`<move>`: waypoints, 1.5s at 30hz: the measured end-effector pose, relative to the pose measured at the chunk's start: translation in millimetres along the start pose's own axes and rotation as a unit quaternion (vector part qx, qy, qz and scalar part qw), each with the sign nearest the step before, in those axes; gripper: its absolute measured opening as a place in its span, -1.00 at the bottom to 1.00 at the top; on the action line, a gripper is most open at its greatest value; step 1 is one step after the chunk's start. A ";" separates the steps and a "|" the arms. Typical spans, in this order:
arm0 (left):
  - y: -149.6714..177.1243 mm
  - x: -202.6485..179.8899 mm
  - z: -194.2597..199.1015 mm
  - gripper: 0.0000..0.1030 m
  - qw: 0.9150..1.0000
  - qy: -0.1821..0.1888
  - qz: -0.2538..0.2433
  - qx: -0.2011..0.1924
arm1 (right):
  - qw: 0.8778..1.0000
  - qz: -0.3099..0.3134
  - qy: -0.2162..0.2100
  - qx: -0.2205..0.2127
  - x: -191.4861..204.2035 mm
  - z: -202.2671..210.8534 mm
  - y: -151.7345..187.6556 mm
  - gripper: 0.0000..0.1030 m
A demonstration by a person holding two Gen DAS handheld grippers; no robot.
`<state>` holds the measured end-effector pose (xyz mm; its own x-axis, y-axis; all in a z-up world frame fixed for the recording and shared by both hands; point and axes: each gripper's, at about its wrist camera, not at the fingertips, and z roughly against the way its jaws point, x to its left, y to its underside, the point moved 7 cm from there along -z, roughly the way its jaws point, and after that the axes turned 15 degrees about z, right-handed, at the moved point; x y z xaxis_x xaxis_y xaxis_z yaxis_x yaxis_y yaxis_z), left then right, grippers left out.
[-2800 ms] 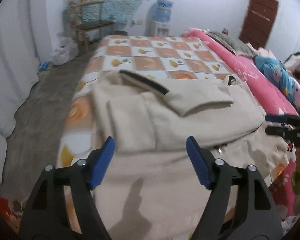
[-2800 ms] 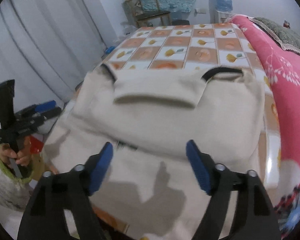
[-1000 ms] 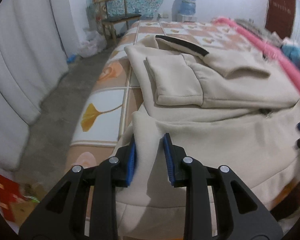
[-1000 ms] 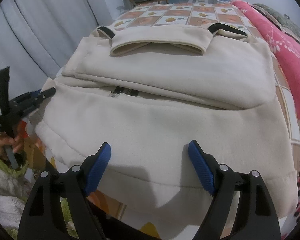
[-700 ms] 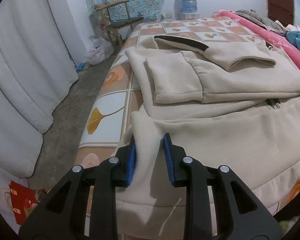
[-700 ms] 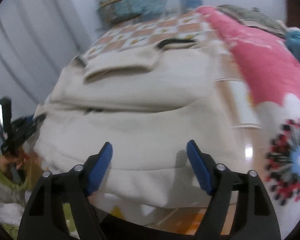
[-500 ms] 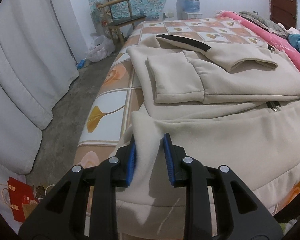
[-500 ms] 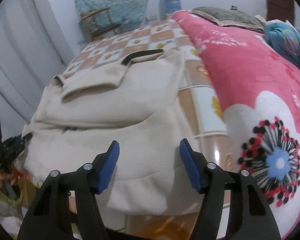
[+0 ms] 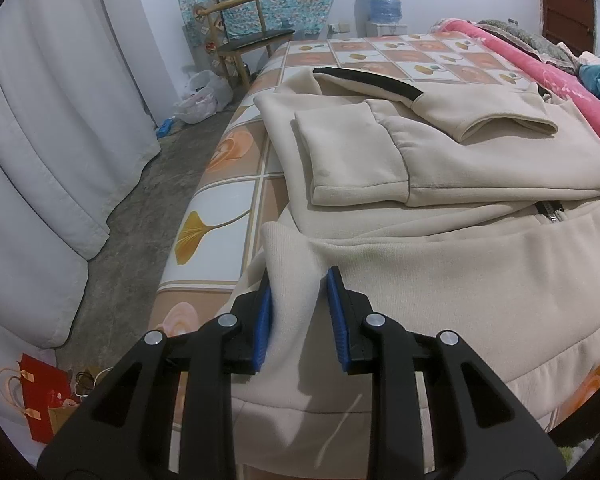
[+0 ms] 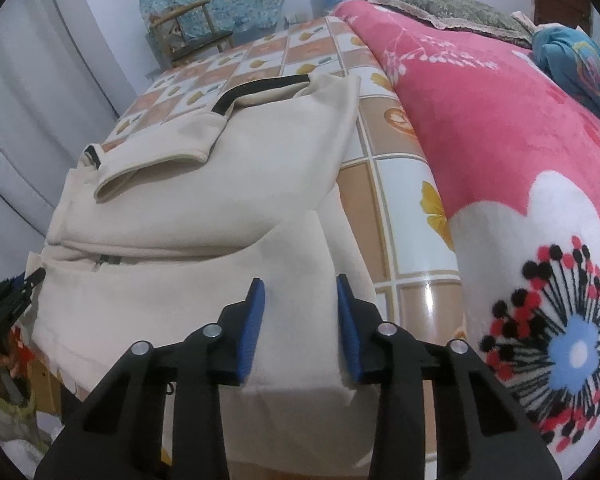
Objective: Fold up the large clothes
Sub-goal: 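Grasp the jacket side edge with both tools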
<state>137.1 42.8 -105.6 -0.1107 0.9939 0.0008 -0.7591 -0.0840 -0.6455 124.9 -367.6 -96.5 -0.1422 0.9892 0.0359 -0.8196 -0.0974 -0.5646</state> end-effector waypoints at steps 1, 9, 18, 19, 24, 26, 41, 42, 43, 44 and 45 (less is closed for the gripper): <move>0.0 -0.1 0.0 -0.50 1.000 0.000 0.001 0.000 | 1.000 0.004 0.002 0.001 0.4 1.5 0.5 -0.42; -0.4 0.3 -0.2 -0.50 1.000 -0.001 0.002 0.000 | 0.999 0.029 0.043 0.009 1.5 -4.1 -2.7 -0.56; 1.3 2.1 -2.2 -0.50 1.000 -0.012 0.004 -0.001 | 0.993 0.069 0.094 0.019 8.4 -6.3 -2.5 -0.56; 1.0 1.4 -2.2 -0.50 1.000 -0.013 0.004 -0.001 | 0.993 0.069 0.095 0.019 8.6 -6.3 -2.6 -0.56; 0.4 1.7 -1.6 -0.50 1.000 -0.016 0.004 0.002 | 0.993 0.069 0.096 0.019 8.3 -6.7 -2.5 -0.56; 0.1 1.1 -1.4 -0.50 1.000 -0.017 0.004 0.003 | 0.993 0.069 0.096 0.020 7.7 -6.9 -2.9 -0.56; -0.1 1.0 -1.4 -0.50 1.000 -0.018 0.004 0.003 | 0.992 0.069 0.098 0.023 6.9 -7.7 -2.1 -0.56; 0.0 1.3 -1.4 -0.50 1.000 -0.018 0.004 0.003 | 0.993 0.069 0.098 0.023 6.2 -7.6 -1.8 -0.56; 0.1 1.5 -1.3 -0.50 1.000 -0.018 0.004 0.003 | 0.993 0.069 0.098 0.023 6.4 -7.6 -1.8 -0.56; -0.1 1.1 -1.5 -0.50 1.000 -0.018 0.004 0.003 | 0.992 0.069 0.098 0.023 7.1 -7.9 -2.1 -0.56; -0.1 1.0 -1.5 -0.50 1.000 -0.018 0.004 0.003 | 0.992 0.069 0.099 0.023 7.0 -7.8 -2.1 -0.56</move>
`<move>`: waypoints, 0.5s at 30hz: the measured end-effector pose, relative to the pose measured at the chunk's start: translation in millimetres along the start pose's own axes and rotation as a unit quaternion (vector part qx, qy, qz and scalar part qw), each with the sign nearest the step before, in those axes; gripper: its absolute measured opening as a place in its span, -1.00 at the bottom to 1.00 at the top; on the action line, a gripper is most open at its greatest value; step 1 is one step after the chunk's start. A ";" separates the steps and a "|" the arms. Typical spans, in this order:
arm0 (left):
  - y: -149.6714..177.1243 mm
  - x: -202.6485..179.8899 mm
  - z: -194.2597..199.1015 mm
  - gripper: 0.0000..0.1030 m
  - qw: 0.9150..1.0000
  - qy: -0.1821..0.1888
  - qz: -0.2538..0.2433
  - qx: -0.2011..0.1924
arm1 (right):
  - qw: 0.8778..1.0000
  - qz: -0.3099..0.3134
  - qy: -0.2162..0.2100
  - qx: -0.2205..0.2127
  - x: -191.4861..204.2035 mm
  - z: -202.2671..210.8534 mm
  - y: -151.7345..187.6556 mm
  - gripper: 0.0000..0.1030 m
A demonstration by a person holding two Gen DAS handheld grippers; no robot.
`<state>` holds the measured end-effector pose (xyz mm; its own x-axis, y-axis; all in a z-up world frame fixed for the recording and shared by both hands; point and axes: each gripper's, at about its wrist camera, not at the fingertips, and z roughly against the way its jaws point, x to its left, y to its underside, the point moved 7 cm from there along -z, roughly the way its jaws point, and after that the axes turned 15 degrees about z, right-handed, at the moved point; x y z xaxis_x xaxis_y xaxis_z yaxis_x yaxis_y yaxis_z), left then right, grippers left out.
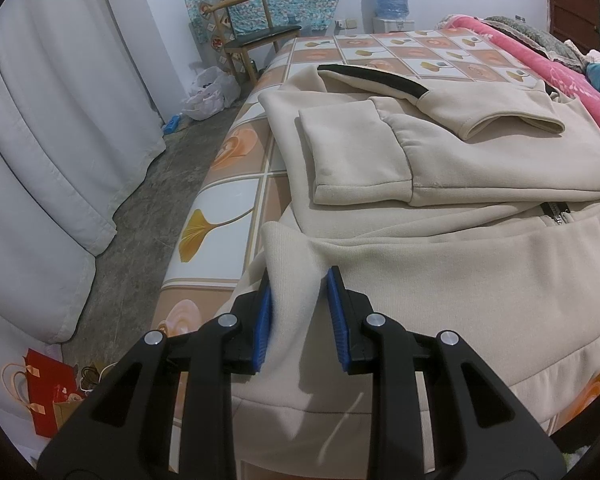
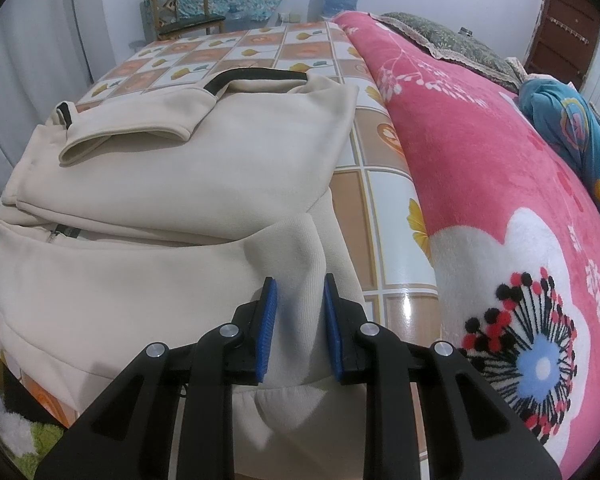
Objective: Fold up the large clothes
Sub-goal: 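Grasp the jacket side edge with both tools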
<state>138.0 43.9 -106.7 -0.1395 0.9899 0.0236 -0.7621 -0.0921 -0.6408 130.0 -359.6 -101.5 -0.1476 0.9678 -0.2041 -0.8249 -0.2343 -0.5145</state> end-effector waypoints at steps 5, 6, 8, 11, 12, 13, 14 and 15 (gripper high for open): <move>0.1 0.5 0.1 -0.50 1.000 0.000 -0.001 0.000 | 1.000 0.000 0.000 0.000 -0.5 0.0 0.2 -0.56; 0.0 0.5 0.0 -0.50 1.000 0.000 0.000 0.000 | 1.000 0.000 0.000 0.000 0.0 -0.2 0.1 -0.56; 0.1 0.4 0.1 -0.50 1.000 0.000 0.000 0.000 | 1.000 0.000 0.000 0.000 0.5 -0.3 0.0 -0.56; -0.2 -0.1 0.0 -0.50 1.000 0.000 0.000 0.000 | 1.000 0.001 0.001 0.001 -0.1 0.0 0.1 -0.56; -0.3 -0.2 0.1 -0.50 1.000 0.000 0.000 0.000 | 1.000 0.001 0.001 0.001 0.3 -0.4 -0.2 -0.56; -0.2 0.2 0.3 -0.50 1.000 0.000 0.000 0.000 | 1.000 0.002 0.002 0.001 0.3 -0.7 -0.2 -0.56; -0.3 -0.1 0.0 -0.49 1.000 0.000 0.000 0.000 | 1.000 0.002 0.002 0.001 -0.6 -0.5 0.1 -0.56; -0.2 0.2 0.1 -0.49 1.000 0.000 0.000 0.000 | 1.000 0.003 0.003 0.001 -0.8 -0.6 0.3 -0.56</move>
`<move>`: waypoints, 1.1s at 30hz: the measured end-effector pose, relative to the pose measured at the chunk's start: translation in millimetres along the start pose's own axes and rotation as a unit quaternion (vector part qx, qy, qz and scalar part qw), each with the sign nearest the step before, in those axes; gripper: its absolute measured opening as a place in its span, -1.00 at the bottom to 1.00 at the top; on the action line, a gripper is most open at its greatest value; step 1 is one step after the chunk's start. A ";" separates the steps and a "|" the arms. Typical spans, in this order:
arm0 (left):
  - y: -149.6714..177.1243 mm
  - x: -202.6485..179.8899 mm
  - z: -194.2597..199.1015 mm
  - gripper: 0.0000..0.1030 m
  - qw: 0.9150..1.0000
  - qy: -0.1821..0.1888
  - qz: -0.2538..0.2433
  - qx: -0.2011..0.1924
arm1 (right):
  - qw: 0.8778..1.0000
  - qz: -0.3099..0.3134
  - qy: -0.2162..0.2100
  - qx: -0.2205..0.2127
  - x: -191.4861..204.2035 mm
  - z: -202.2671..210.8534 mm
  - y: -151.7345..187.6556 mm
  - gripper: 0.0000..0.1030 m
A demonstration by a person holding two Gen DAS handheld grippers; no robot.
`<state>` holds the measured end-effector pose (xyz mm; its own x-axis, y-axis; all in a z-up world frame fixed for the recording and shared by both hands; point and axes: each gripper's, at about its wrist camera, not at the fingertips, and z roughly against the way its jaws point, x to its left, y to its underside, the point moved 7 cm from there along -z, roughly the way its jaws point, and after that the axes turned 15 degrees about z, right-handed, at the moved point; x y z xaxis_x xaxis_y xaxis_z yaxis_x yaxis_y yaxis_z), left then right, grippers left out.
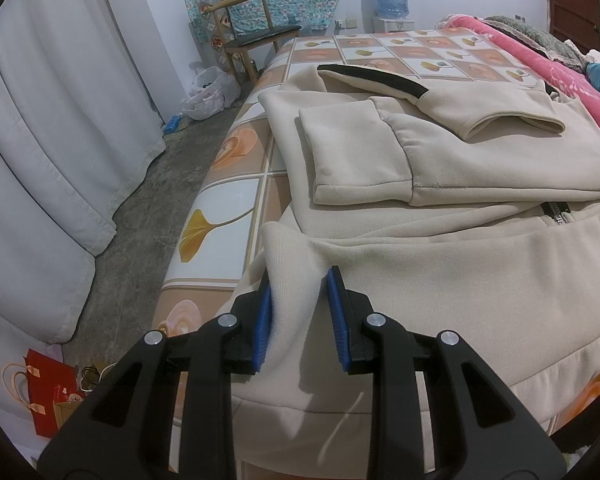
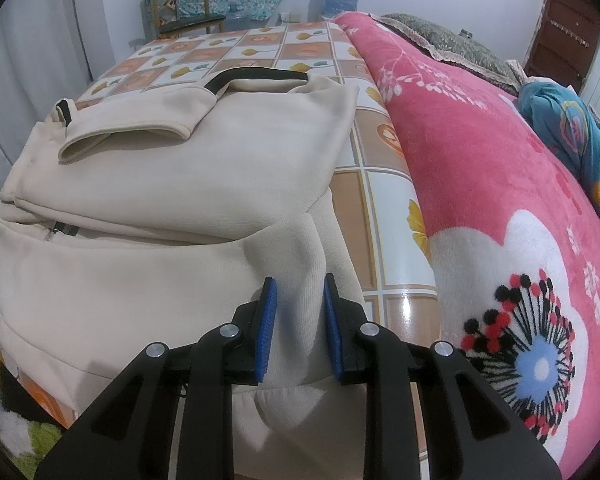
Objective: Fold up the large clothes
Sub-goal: 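Grasp the jacket side edge with both tools, then lift the side edge with both tools and fold it over the jacket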
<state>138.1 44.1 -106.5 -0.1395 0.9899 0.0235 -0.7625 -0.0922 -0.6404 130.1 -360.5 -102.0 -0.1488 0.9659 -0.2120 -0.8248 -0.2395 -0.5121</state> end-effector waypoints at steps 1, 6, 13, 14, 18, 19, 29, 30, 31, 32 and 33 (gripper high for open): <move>0.1 0.2 0.0 -0.49 1.000 0.000 0.000 0.000 | 1.000 0.001 0.001 0.000 0.3 -0.3 0.1 -0.56; 0.0 -0.3 0.3 -0.49 1.000 0.001 0.001 0.000 | 1.000 0.007 0.007 0.003 1.9 0.5 -0.1 -0.56; 0.9 1.8 4.1 -0.68 1.000 0.006 -0.006 -0.011 | 1.000 0.009 0.019 -0.002 2.7 6.7 -1.6 -0.76; 0.7 2.6 6.6 -0.79 1.000 0.007 -0.007 -0.016 | 1.000 0.008 0.020 -0.005 2.6 9.0 -1.6 -0.83; -0.5 9.3 32.6 -0.87 0.998 0.033 0.009 -0.061 | 0.999 0.007 0.026 -0.026 2.8 30.7 -3.6 -0.87; 0.0 11.9 45.5 -0.88 0.996 0.044 0.011 -0.079 | 0.999 0.006 0.027 -0.034 2.6 39.0 -4.6 -0.88; -33.8 29.2 154.3 -0.89 0.969 0.132 0.041 -0.204 | 0.986 0.017 0.052 -0.159 3.1 147.3 -50.5 -0.88; -45.6 29.6 159.9 -0.89 0.966 0.143 0.044 -0.212 | 0.983 0.020 0.052 -0.176 -0.6 153.5 -64.0 -0.88; -59.5 29.1 163.2 -0.89 0.962 0.156 0.047 -0.218 | 0.981 0.023 0.054 -0.185 -3.5 155.4 -74.0 -0.88; -72.3 28.6 162.7 -0.89 0.960 0.163 0.051 -0.222 | 0.979 0.025 0.057 -0.193 -6.4 156.7 -82.8 -0.88; -87.5 27.8 160.1 -0.89 0.958 0.167 0.054 -0.225 | 0.976 0.031 0.062 -0.204 -12.8 155.0 -99.9 -0.88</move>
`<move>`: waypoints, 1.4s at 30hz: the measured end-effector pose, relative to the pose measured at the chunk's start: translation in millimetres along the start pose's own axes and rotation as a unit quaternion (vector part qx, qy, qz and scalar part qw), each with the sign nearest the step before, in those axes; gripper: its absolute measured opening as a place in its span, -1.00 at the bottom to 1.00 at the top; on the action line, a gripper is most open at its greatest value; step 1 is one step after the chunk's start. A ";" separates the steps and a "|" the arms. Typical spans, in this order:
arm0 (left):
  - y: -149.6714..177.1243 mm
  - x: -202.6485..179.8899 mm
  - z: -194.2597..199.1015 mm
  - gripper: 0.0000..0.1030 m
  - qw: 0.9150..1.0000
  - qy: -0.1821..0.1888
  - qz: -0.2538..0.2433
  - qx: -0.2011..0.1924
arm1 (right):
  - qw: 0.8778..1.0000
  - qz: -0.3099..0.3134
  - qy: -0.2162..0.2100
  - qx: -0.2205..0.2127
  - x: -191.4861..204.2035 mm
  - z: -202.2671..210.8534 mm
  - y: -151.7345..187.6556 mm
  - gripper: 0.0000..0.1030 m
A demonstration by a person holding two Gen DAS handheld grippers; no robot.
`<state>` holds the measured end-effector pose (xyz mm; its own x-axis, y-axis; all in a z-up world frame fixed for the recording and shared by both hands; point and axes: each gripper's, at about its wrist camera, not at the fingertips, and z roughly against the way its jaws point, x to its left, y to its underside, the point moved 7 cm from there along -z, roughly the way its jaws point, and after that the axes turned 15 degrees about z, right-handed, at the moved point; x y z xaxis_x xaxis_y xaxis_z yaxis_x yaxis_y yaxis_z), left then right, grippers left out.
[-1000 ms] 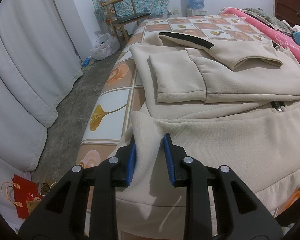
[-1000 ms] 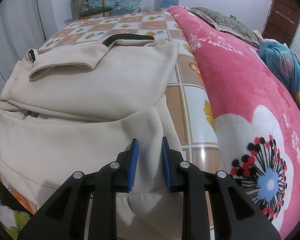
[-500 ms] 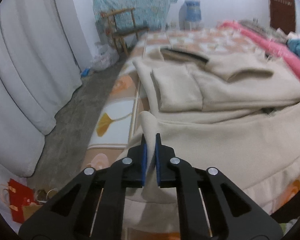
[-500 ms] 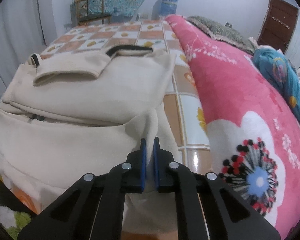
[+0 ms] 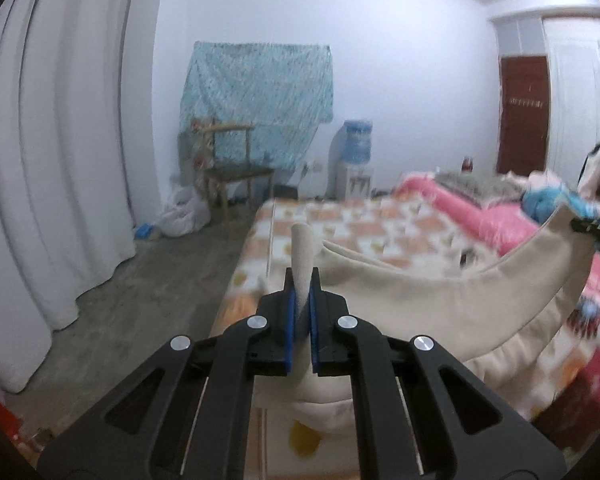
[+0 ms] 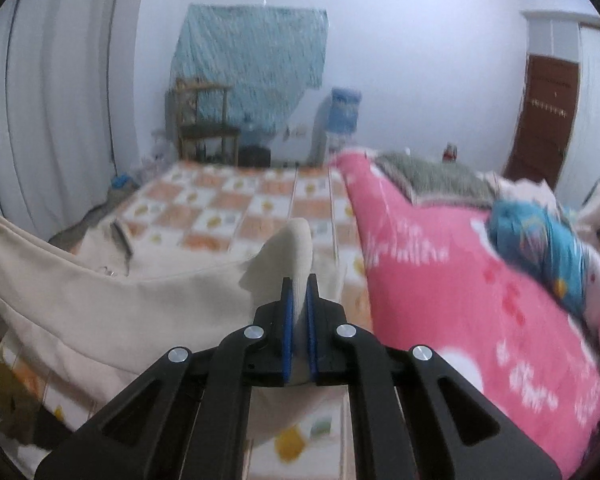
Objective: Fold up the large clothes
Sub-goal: 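Lift the side edge with both tools and fold it over the jacket, then release the folded jacket and pull both tools back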
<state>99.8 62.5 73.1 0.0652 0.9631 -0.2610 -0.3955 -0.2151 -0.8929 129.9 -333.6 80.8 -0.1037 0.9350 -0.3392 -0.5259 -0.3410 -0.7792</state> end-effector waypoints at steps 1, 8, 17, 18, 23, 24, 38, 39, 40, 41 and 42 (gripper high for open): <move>-12.9 0.2 -13.4 -0.89 1.000 0.001 0.001 -0.002 | 1.000 0.004 0.002 -0.007 -3.5 -8.1 -10.4 -0.88; -50.6 11.8 -153.0 -0.89 0.998 -0.017 0.024 0.061 | 1.000 -0.009 -0.010 -0.009 -37.5 -115.8 -61.0 -0.88; 40.2 67.1 -279.7 -0.69 0.958 -0.111 0.075 0.254 | 0.983 -0.092 -0.052 0.152 -45.3 -253.2 16.3 -0.71; 37.6 67.7 -271.9 -0.60 0.960 -0.104 0.087 0.245 | 0.982 -0.105 -0.058 0.147 -47.1 -247.2 22.3 -0.71; 19.8 44.5 -215.5 -0.20 0.977 -0.036 0.079 0.195 | 0.984 -0.108 -0.104 0.098 -37.5 -193.9 23.6 -0.48; 22.6 36.7 -206.9 -0.15 0.976 -0.021 0.079 0.200 | 0.983 -0.101 -0.122 0.094 -29.2 -185.5 24.3 -0.48; 88.6 54.3 -129.0 0.38 0.963 -0.078 0.111 0.232 | 0.972 -0.119 -0.099 0.175 -6.9 -105.7 110.9 -0.14; 86.8 49.0 -116.6 0.46 0.966 -0.074 0.108 0.222 | 0.974 -0.118 -0.097 0.169 -5.1 -97.4 110.1 -0.05; 86.6 45.5 -110.7 0.49 0.968 -0.070 0.106 0.217 | 0.975 -0.119 -0.101 0.162 -0.2 -85.8 110.4 0.00; 87.7 36.4 -95.9 0.57 0.970 -0.063 0.100 0.211 | 0.975 -0.120 -0.104 0.158 3.5 -78.8 111.9 0.10; 88.0 29.6 -86.8 0.67 0.972 -0.058 0.095 0.206 | 0.975 -0.120 -0.106 0.152 10.9 -69.2 112.9 0.23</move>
<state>146.4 58.1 -45.0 -0.1400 0.9289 -0.3429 -0.7250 -0.3320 -0.6034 127.8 -368.6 -47.3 -0.1027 0.9944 -0.0241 -0.7793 -0.0955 -0.6194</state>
